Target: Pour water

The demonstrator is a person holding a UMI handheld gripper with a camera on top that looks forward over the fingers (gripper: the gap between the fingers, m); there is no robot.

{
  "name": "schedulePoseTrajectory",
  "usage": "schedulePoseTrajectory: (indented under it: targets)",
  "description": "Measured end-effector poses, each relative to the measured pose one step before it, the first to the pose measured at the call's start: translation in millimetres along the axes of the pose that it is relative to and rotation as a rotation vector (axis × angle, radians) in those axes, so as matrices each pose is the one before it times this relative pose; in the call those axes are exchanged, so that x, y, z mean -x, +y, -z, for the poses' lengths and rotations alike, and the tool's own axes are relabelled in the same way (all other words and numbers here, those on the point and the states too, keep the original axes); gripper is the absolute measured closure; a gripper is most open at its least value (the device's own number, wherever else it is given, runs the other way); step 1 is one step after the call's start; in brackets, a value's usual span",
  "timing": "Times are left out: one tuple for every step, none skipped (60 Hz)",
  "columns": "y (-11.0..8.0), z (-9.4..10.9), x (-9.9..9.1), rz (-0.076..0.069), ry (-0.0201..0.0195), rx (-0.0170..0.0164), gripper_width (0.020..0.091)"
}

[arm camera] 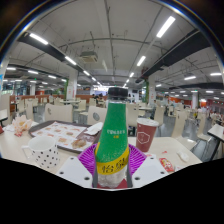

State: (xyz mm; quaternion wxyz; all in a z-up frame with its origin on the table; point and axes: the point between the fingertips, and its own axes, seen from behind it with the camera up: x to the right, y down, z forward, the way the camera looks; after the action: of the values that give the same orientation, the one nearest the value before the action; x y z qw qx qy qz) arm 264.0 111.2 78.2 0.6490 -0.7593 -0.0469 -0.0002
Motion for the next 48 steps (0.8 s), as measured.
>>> schedulePoseTrajectory:
  targets:
    - [-0.17,1.12,-2.37,-0.0054,0.00659,-0.00455,0.0718]
    - [-0.17,1.57,-2.77,-0.004,0.00731,-0.00307,0.0716]
    - [-0.67,1.84,-1.74,0.0007,0.00491,-0.00552,0.0717]
    - [-0.98,2.04,-1.15,0.0036,0.00244,-0.00403,0.0717]
    - [0.59,-8.34,2.1,0.0032,0.00231,0.00212,0.0717]
    - [1.13,5.03,4.62,0.0017,0.00516,0.00122,0.0716]
    - [0.17,0.68,-0.2,-0.0004,0.00377,-0.00072,0.0717]
    - [0.04,0.7,-0.28,-0.0022,0.00395,0.0002,0.0716]
    - [-0.18,0.57,-0.38,-0.0049,0.00382,0.00012,0.0716]
    - [-0.24,0.75,-0.57,-0.0049,0.00328,0.00011,0.0717]
    - [0.5,-4.68,-2.24,-0.0018,-0.0006,0.00011,0.0714]
    - [-0.37,0.33,0.58,0.0014,0.00045,-0.00069,0.0711]
    - [-0.17,0.81,0.7,0.0042,0.00048,0.00012,0.0701]
    - [-0.65,1.02,0.88,0.0049,0.0006,-0.00066,0.0679]
    - [0.35,1.34,0.68,0.0056,0.00047,0.0047,0.0647]
    - [0.04,1.15,0.27,0.0081,0.00124,0.00521,0.0622]
    - [0.74,1.11,0.7,0.0095,-0.00059,0.00947,0.0592]
    - [0.7,1.29,0.22,0.0107,-0.00148,0.01185,0.0571]
    - [1.85,1.53,-0.2,0.012,-0.00101,0.01699,0.0546]
    - [2.55,-3.43,-2.29,0.0082,-0.00229,0.01761,0.0489]
    - [2.12,2.39,0.91,0.0066,-0.00524,0.01759,0.0416]
    - [1.2,2.56,0.83,0.0019,-0.00579,0.01187,0.0338]
    - [0.15,3.26,0.76,-0.0007,-0.00466,0.00645,0.0284]
    - [-0.82,3.82,0.71,-0.002,-0.00207,0.00129,0.0235]
    - [-0.94,4.72,0.1,-0.0039,0.00062,0.00025,0.0257]
    - [0.68,3.2,1.07,-0.0011,0.00313,0.00157,0.0267]
    - [0.9,6.54,0.59,0.0003,0.00078,-0.00123,0.0266]
    - [-0.25,7.3,0.58,0.0038,0.00137,0.00017,0.026]
    - [-0.3,7.72,-0.14,0.006,0.00321,0.00144,0.0249]
    - [-0.55,8.48,0.25,0.0064,0.00217,0.00067,0.0251]
    - [-0.96,8.97,-0.15,0.0028,0.00484,-0.00049,0.025]
    - [-0.97,9.24,-0.66,0.0004,0.00595,-0.00154,0.0248]
    - [-3.03,6.45,-0.94,0.0001,0.00351,-0.00173,0.0249]
    - [-0.5,9.72,-0.29,0.0009,0.00415,-0.00274,0.025]
    - [-0.09,9.99,-0.07,0.0001,0.00345,-0.00195,0.0247]
    - [0.01,10.77,-0.28,-0.0012,0.00323,-0.00088,0.0247]
    - [-0.2,10.82,0.47,-0.0024,0.00207,-0.0004,0.0247]
    - [-0.83,9.9,0.73,-0.0028,-0.00091,0.00221,0.0249]
    - [-0.05,11.31,1.16,-0.0058,-0.00084,-0.00131,0.0248]
    - [-0.46,11.07,1.17,-0.0087,-0.00176,-0.0026,0.0247]
    - [-0.4,10.97,1.81,-0.0084,-0.00338,-0.00223,0.0246]
    - [0.26,10.83,2.24,-0.0052,-0.00587,-0.00009,0.0245]
    - [0.55,10.54,2.0,-0.0017,-0.0057,0.00255,0.0246]
    - [1.36,10.18,2.11,-0.0007,-0.00639,0.00165,0.0244]
    - [0.93,9.63,2.68,-0.0013,-0.00615,-0.00002,0.0244]
    - [0.92,9.34,3.02,-0.0016,-0.00419,0.00035,0.0245]
    - [1.25,8.77,2.61,-0.0015,-0.00214,0.00232,0.0247]
    - [1.2,8.63,2.23,-0.0021,0.00015,0.00239,0.0245]
